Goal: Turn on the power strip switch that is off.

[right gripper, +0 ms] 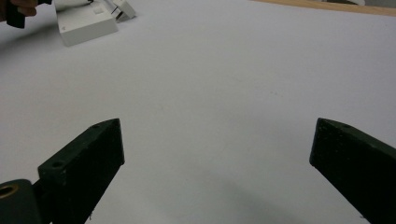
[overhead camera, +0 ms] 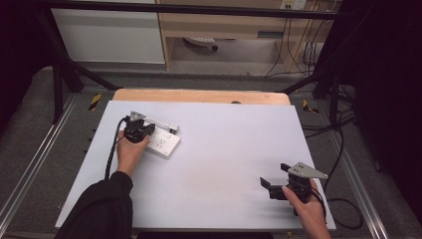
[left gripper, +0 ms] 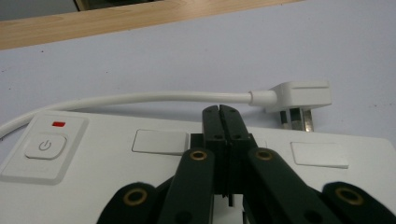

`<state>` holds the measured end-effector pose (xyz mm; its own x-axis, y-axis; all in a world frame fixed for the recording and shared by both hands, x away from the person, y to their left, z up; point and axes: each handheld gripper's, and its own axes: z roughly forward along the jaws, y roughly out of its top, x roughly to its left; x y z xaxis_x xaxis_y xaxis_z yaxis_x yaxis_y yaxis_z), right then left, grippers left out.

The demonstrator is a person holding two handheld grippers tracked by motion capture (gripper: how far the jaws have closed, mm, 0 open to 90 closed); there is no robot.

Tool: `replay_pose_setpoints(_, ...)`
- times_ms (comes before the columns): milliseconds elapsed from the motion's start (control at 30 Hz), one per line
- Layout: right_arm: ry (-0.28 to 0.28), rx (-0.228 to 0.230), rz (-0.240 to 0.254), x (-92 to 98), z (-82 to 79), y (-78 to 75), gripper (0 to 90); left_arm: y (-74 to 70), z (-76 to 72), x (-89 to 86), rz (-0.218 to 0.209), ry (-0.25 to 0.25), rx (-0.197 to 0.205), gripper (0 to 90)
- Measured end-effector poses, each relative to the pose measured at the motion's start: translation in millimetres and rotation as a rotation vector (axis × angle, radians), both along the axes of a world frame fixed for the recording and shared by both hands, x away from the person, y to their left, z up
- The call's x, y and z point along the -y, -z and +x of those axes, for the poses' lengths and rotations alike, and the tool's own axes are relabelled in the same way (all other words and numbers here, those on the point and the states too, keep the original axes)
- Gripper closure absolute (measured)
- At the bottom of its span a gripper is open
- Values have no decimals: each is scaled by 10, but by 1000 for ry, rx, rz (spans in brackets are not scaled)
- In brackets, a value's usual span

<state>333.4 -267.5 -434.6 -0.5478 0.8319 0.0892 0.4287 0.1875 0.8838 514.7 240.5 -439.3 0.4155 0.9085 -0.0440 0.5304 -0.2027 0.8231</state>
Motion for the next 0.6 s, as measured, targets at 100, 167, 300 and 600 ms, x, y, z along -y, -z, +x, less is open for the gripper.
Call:
replay_pose_setpoints(100,1,0,1,0,-1,-1,34,0,0,2,2,1,1,899)
replay_pose_setpoints(167,-1,1,0,1,2,1,34,2,0,1,3,1,1,900)
replay_pose_setpoints(300,1,0,3,5,1,-1,33,11,2,4,13,0,-2,900)
replay_pose_setpoints(600,2,-1,0,-2,2,2,33,27,-17,-2,4,-4,11,900)
